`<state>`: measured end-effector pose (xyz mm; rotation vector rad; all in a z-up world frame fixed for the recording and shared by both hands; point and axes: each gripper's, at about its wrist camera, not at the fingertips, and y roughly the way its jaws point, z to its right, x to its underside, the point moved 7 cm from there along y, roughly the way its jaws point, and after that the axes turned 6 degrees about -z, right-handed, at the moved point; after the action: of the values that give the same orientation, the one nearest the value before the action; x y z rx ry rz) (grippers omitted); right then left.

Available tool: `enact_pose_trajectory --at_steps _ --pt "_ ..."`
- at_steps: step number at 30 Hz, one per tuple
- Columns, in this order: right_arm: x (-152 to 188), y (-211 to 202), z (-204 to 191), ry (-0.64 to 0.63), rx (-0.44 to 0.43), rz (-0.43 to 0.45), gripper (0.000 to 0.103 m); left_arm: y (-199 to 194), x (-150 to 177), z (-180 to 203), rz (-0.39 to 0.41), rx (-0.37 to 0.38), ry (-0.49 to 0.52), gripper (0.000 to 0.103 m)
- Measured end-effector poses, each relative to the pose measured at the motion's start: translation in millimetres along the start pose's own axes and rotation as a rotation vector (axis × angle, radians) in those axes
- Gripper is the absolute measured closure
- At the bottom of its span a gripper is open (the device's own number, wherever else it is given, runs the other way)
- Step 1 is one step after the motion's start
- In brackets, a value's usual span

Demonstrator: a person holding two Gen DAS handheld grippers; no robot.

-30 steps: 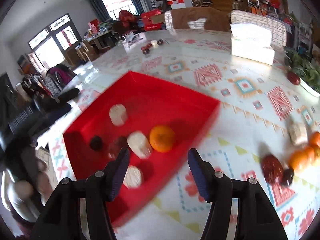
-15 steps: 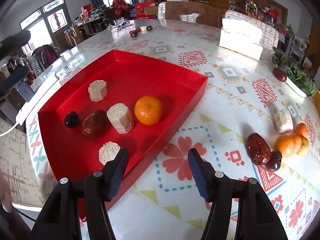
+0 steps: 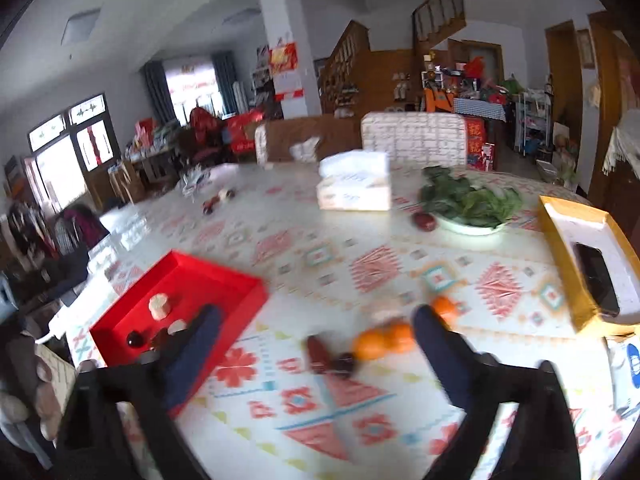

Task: Organize fruits
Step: 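Move both tools back from the tray toward the remaining fruits, then grasp another red date with the left tool while the right tool grasps an orange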

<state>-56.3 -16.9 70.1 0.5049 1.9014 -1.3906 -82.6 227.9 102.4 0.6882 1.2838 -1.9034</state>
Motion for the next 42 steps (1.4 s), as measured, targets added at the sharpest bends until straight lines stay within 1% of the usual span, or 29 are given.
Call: enact_pose_trajectory --at_steps 1,4,5,7,9,10,11,12,13,14,15,18,21,24,25,26,27,28,30,31,32,33,35,37,38,39,42 --pt "-1.1 -2.4 19.0 0.045 -0.026 -0.018 0.000 4.6 2.7 8.7 -0.004 0.002 0.013 0.006" --pt "5.8 3.7 72.6 0.227 -0.041 -0.103 0.000 23.3 14.8 29.4 -0.048 0.029 0.028 0.006" --pt "12.1 8.1 85.5 0.260 -0.046 -0.129 0.001 29.5 18.7 34.2 -0.066 0.035 0.032 0.006" --pt "26.2 22.8 105.2 0.297 -0.030 -0.182 0.008 45.1 30.0 44.0 -0.113 0.038 0.046 0.006" --pt "41.4 38.6 116.2 0.325 -0.030 -0.231 0.027 56.9 39.2 49.7 -0.153 0.043 0.049 0.006" --pt "46.8 46.2 119.6 0.338 -0.036 -0.248 0.032 61.8 42.3 51.6 -0.168 0.047 0.048 0.006" --pt "50.2 51.6 123.8 0.347 -0.040 -0.258 0.040 67.9 45.7 53.0 -0.183 0.048 0.044 0.006" --pt "51.1 55.0 128.9 0.352 -0.041 -0.261 0.043 72.4 48.1 53.6 -0.195 0.049 0.039 0.006" --pt "51.1 57.9 132.8 0.360 -0.042 -0.257 0.043 76.8 50.5 53.8 -0.206 0.052 0.033 0.006" --pt "48.3 62.7 134.4 0.370 -0.041 -0.245 0.043 81.3 52.8 54.6 -0.215 0.056 0.029 0.010" --pt "45.7 65.5 136.2 0.373 -0.040 -0.237 0.043 86.8 55.2 55.7 -0.228 0.057 0.031 0.019" --pt "37.6 83.1 137.7 0.374 -0.040 -0.234 0.043 105.8 60.3 58.4 -0.281 0.070 0.023 0.035" --pt "35.0 94.9 133.8 0.348 -0.023 -0.250 0.043 125.7 66.0 62.4 -0.329 0.058 0.026 0.037" --pt "36.5 106.0 128.2 0.314 0.000 -0.269 0.043 150.8 73.7 68.0 -0.374 0.023 0.057 0.037" --pt "36.4 108.1 127.5 0.309 0.002 -0.262 0.043 159.5 76.4 69.0 -0.390 0.013 0.064 0.037" --pt "35.8 108.7 126.7 0.301 0.009 -0.257 0.043 167.5 79.1 70.1 -0.404 0.000 0.072 0.039" --pt "34.9 108.3 125.3 0.288 0.020 -0.253 0.044 173.8 81.0 71.3 -0.414 -0.007 0.080 0.046" --pt "34.8 108.5 124.8 0.277 0.023 -0.250 0.046 182.2 84.3 73.7 -0.433 -0.007 0.091 0.049" --pt "35.9 106.4 123.6 0.256 0.035 -0.245 0.060 190.9 88.6 77.0 -0.452 0.007 0.097 0.052" --pt "35.8 106.6 123.8 0.251 0.044 -0.246 0.064 192.0 90.0 78.9 -0.457 0.015 0.102 0.053" --pt "36.6 105.9 124.8 0.249 0.047 -0.249 0.068 191.4 90.4 81.2 -0.458 0.020 0.109 0.057" --pt "38.7 105.8 126.0 0.254 0.039 -0.255 0.068 189.7 91.0 83.3 -0.460 0.019 0.119 0.059" --pt "40.9 105.0 128.6 0.272 0.023 -0.257 0.068 186.5 92.7 85.8 -0.461 0.005 0.141 0.060" --pt "39.9 103.6 129.6 0.270 0.027 -0.251 0.068 185.3 94.3 86.5 -0.462 0.004 0.146 0.059" --pt "39.7 104.1 129.2 0.263 0.023 -0.249 0.068 186.1 94.6 87.4 -0.462 0.002 0.153 0.058" --pt "40.1 105.7 128.5 0.262 0.012 -0.251 0.067 188.0 94.7 88.9 -0.464 -0.001 0.164 0.056" --pt "43.3 109.6 128.0 0.279 -0.028 -0.262 0.066 195.8 94.2 91.5 -0.467 -0.030 0.200 0.055"
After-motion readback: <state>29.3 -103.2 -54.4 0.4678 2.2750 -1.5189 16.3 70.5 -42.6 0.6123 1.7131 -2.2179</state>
